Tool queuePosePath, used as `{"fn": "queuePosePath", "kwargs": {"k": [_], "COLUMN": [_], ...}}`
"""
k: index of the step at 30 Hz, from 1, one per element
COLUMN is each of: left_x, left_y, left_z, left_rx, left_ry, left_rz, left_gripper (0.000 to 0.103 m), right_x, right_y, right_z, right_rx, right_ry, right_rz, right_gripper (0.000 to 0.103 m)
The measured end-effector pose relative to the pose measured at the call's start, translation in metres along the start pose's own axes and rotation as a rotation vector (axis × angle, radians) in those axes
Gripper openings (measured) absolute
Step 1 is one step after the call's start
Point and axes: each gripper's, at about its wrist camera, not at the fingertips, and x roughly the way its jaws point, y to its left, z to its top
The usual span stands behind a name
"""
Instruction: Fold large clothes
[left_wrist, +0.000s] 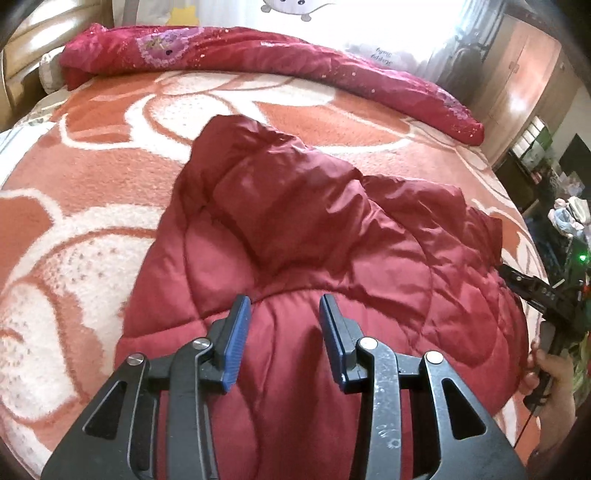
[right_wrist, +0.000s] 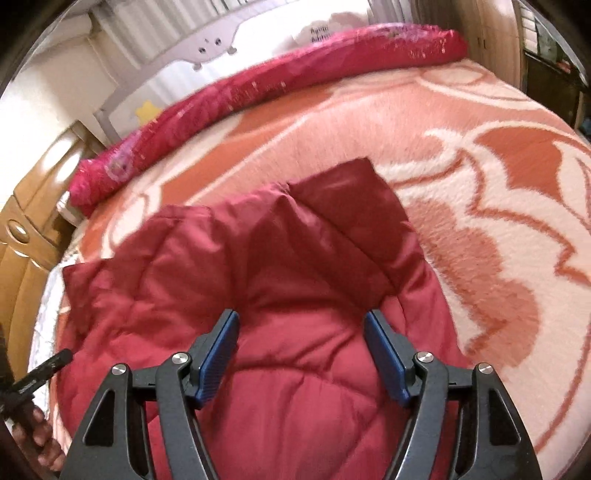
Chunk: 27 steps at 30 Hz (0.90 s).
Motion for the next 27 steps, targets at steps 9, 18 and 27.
{"fn": "queuePosePath", "kwargs": {"k": [9,18,27], "left_x": [-0.03,-0.035,-0.035], "left_y": [0.018,0.05,0.068], "left_z": [-0.021,-0.037,-0.041], "left_rx": [-0.029,-0.092,-0.108], "left_ry": [-0.06,-0.056,-0.037], "left_rz": [-0.017,-0.06,-0.076], "left_gripper": [0.07,0.076,0.08], "right_x": [-0.056,-0.09,-0.086], "right_y": [-0.005,-0.025,-0.042], "right_z": [-0.039,-0.07,-0.076], "right_rx": [-0.035,-0.025,-0.01], "right_ry": [-0.018,-0.046,-0.012], "right_rz": [0.046,0.066,0.078], "right_gripper": [0.072,0.087,0.093]}}
